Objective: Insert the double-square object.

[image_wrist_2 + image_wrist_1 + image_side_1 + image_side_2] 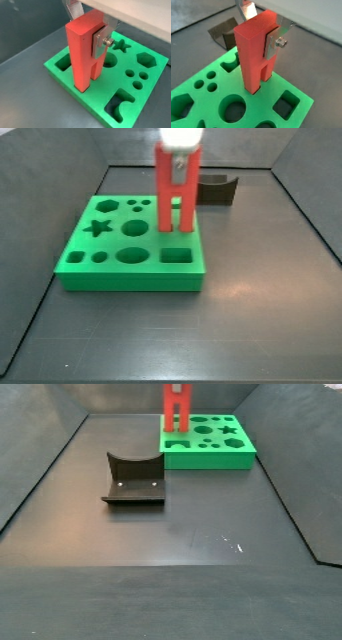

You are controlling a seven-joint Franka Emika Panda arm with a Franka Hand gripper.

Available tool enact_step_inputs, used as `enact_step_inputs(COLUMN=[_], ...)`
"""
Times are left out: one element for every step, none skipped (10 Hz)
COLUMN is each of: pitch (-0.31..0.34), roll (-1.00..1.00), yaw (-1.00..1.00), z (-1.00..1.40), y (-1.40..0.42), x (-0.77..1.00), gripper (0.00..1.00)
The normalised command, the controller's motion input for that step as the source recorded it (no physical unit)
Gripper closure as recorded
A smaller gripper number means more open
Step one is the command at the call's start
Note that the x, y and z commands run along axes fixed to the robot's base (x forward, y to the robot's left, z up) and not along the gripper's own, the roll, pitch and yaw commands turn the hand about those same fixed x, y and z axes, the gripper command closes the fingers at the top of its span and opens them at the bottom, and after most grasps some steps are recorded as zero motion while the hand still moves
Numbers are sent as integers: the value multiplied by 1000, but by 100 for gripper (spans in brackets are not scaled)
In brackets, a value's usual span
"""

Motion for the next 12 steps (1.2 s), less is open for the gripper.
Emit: enact_step_inputs(pitch=[-74, -43, -11, 0, 0, 1, 20, 11, 3, 0, -3, 4], roll=[-131, -111, -66, 0, 6, 0, 0, 20, 6, 0, 0, -26], yaw=[34, 163, 129, 0, 0, -40, -106, -114, -97, -89, -63, 0], z=[-191, -314, -349, -320, -303, -246, -169, -203, -223, -237, -137, 0], y=[9, 0, -3, -3, 0, 0, 0, 0, 9, 29, 34, 14], x=[-129, 97, 266, 251, 329, 340, 317, 269, 226, 137, 0, 0], gripper=[100, 100, 100, 100, 100, 100, 100, 100, 100, 100, 100, 100])
